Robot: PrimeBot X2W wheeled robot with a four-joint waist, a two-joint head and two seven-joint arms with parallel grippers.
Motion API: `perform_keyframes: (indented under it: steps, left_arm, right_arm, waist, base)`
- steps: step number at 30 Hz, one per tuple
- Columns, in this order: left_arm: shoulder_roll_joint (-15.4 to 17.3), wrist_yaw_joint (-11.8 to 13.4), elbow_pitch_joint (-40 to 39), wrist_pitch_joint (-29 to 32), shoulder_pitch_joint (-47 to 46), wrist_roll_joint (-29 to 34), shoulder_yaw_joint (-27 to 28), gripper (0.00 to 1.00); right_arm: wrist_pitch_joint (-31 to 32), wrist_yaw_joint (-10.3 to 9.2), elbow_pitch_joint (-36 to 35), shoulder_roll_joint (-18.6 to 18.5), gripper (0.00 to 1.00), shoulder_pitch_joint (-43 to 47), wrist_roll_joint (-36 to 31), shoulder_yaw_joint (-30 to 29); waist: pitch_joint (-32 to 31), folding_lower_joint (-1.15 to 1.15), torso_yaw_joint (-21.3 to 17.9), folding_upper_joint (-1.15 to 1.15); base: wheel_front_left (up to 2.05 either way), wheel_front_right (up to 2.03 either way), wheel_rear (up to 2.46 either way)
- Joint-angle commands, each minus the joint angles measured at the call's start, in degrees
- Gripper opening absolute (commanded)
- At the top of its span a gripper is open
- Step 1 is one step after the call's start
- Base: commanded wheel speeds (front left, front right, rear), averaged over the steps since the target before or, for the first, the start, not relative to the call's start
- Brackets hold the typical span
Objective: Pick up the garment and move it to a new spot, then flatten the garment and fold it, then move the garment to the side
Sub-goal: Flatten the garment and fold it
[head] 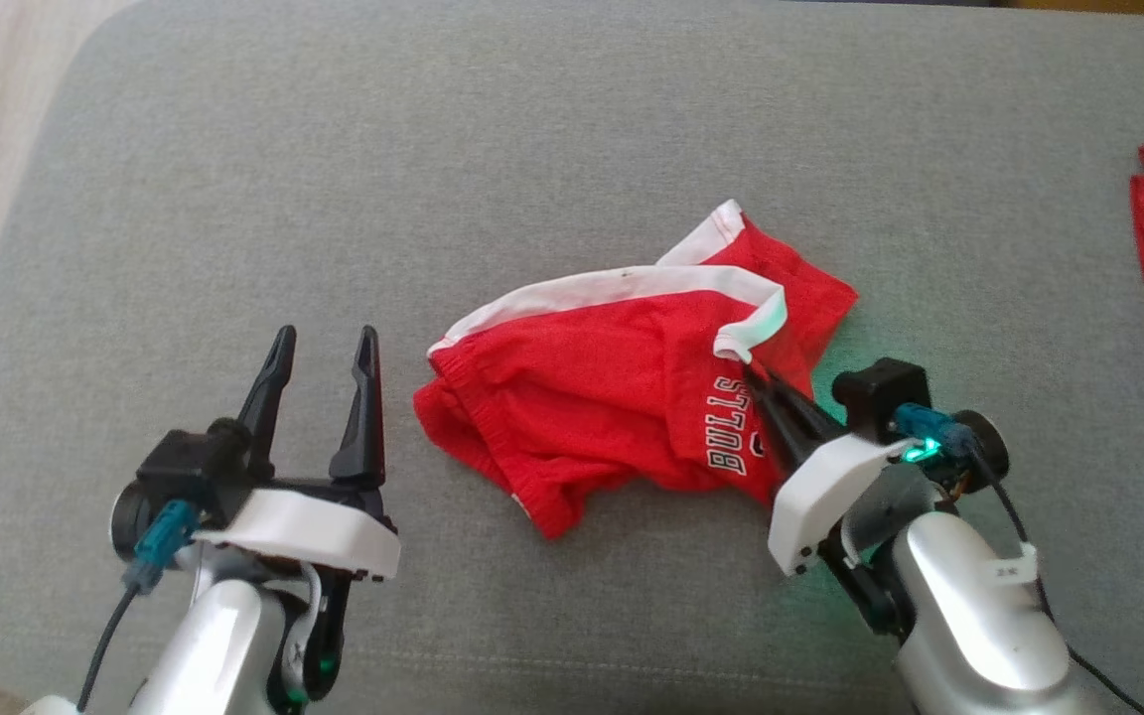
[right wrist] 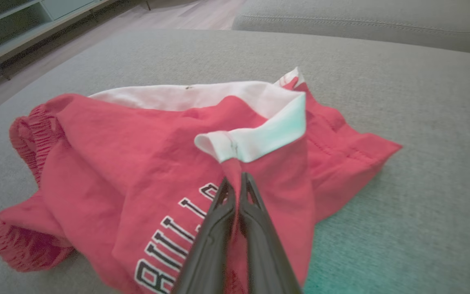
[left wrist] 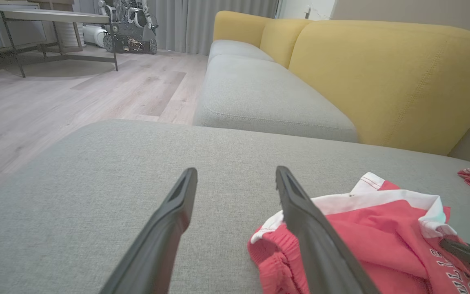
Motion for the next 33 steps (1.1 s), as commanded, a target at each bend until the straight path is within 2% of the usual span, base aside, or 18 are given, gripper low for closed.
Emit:
perform_keyframes:
  steps: [1, 5, 11, 12, 13, 14, 18, 22, 27, 33]
  left_arm:
    - [0.5, -0.3, -1.4, -0.7, -2.5, 0.6, 2.4, 1.00]
    - [0.0, -0.9, -1.2, -0.7, -2.4, 1.2, 3.0, 1.00]
    - [-0.5, -1.8, -0.9, -0.7, -2.4, 1.8, 3.6, 1.00]
    - [-0.7, -2.0, -0.8, -0.7, -2.4, 1.9, 3.6, 1.00]
    - [-0.7, -2.1, -0.7, -0.7, -2.4, 2.0, 3.6, 1.00]
    - [-0.8, -2.2, -0.6, -0.7, -2.4, 2.1, 3.7, 1.00]
    - [-0.9, -2.6, -0.1, -0.7, -2.4, 2.5, 3.8, 1.00]
    - [-0.8, -2.7, 0.1, -0.7, -2.0, 2.7, 4.2, 1.00]
    - [-0.5, -2.6, 0.6, -0.7, -1.2, 2.8, 4.7, 1.00]
    - [0.2, -2.3, 1.2, -0.5, 0.2, 2.4, 5.0, 1.00]
  right_arm:
    - [-1.0, -0.05, -1.6, 0.6, 0.00, -1.8, -0.1, 0.7]
    - [-2.3, -0.05, -2.8, 0.7, 0.00, -1.2, 0.6, -2.3]
    - [-1.9, -0.05, -4.3, 0.2, 0.00, 0.9, 1.6, -10.4]
    - [-1.6, -0.05, -4.0, 0.2, 0.18, 1.2, 2.0, -11.7]
    - [-1.3, -0.05, -3.5, 0.2, 0.47, 1.5, 2.5, -12.9]
    - [-1.3, -0.05, -3.1, 0.2, 1.00, 1.6, 2.2, -14.0]
    - [-2.2, -0.05, -2.1, 0.5, 1.00, 2.4, 3.2, -17.5]
    - [-3.7, -0.05, -4.3, 0.7, 1.00, 3.4, 2.9, -18.9]
    - [-4.9, -0.05, -11.2, 0.0, 1.00, 5.3, 1.3, -19.3]
    - [-3.4, -0.05, -20.9, -0.5, 1.00, 8.8, -0.3, -18.4]
  waist:
    - [0.1, 0.00, -0.3, 0.00]
    - [-0.1, 0.00, -1.2, 0.00]
    - [0.0, 0.00, -2.3, 0.00]
    - [0.1, 0.00, -2.5, 0.00]
    - [0.1, 0.00, -2.6, 0.00]
    - [0.1, 0.00, -2.8, 0.00]
    - [0.2, 0.00, -3.1, 0.00]
    - [-0.2, 0.00, -3.7, 0.00]
    - [-1.7, 0.00, -4.5, 0.00]
    - [-4.4, 0.00, -5.4, 0.00]
  base:
    - [0.00, 0.00, 0.00]
    - [0.00, 0.00, 0.00]
    - [0.00, 0.00, 0.00]
    - [0.00, 0.00, 0.00]
    - [0.00, 0.00, 0.00]
    - [0.00, 0.00, 0.00]
    - [0.00, 0.00, 0.00]
    - [0.00, 0.00, 0.00]
    - [0.00, 0.00, 0.00]
    - [0.00, 0.00, 0.00]
